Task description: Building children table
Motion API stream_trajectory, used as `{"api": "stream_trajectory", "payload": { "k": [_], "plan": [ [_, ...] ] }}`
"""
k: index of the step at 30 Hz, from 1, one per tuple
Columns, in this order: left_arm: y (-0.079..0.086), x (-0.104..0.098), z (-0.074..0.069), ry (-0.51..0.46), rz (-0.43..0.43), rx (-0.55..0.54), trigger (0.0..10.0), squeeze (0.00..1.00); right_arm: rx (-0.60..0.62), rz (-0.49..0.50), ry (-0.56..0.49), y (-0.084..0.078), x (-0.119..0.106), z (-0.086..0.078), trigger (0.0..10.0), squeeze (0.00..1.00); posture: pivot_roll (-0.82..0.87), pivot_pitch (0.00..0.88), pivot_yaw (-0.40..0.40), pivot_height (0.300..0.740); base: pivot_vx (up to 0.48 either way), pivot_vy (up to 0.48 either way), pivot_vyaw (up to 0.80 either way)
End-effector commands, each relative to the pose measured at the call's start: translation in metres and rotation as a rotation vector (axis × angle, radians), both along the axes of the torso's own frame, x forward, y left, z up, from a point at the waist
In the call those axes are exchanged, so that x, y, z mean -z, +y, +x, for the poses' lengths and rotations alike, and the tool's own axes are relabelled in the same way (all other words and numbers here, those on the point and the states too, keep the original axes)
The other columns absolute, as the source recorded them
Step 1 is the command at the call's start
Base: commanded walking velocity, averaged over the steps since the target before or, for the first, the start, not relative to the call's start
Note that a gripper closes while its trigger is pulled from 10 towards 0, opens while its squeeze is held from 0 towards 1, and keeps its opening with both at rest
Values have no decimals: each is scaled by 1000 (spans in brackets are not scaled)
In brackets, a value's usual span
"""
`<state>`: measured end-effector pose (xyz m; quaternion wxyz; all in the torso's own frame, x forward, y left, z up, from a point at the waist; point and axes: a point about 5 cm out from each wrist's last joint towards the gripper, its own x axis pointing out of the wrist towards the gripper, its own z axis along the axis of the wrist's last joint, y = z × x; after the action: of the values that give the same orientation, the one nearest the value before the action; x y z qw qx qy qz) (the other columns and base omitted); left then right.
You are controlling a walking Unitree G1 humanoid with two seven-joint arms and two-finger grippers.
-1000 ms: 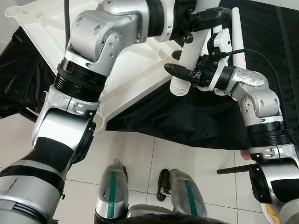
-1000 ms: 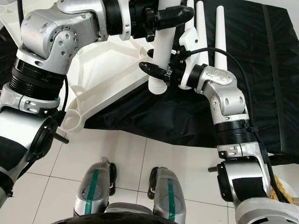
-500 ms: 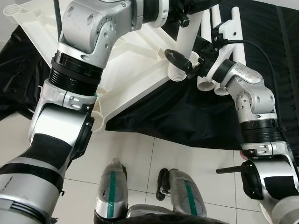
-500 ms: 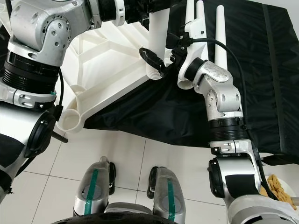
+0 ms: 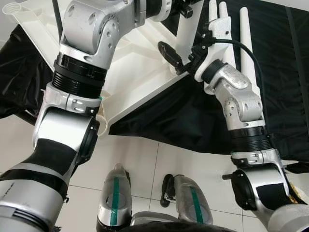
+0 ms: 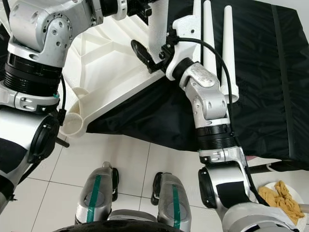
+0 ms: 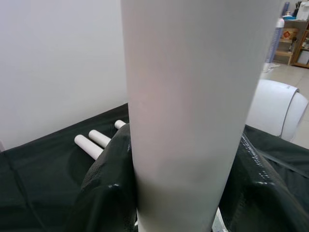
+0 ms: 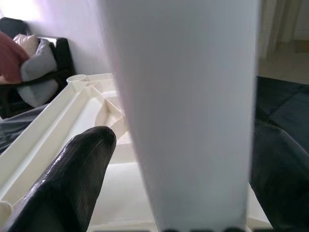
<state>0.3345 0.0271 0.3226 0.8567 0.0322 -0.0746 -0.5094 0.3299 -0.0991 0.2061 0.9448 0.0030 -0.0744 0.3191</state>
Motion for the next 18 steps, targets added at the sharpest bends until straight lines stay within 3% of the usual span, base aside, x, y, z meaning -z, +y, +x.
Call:
{"api": "stream_trajectory", "payload": {
  "k": [1,13,18],
  "plan": [
    [-2,-10,-2,-49,-6,-22,10000,0,9,-3,-8,4,0,-2,10000,0,97,14,-39,740,0,0,0],
    [-4,-11,-6,-67,5,-14,10000,0,187,-27,18,-1,5,8,10000,0,107,6,-36,740,0,0,0],
    [-6,-11,-7,-70,9,-7,10000,0,202,-26,13,-2,4,10,9647,0,108,2,-34,740,0,0,0]
  ]
}}
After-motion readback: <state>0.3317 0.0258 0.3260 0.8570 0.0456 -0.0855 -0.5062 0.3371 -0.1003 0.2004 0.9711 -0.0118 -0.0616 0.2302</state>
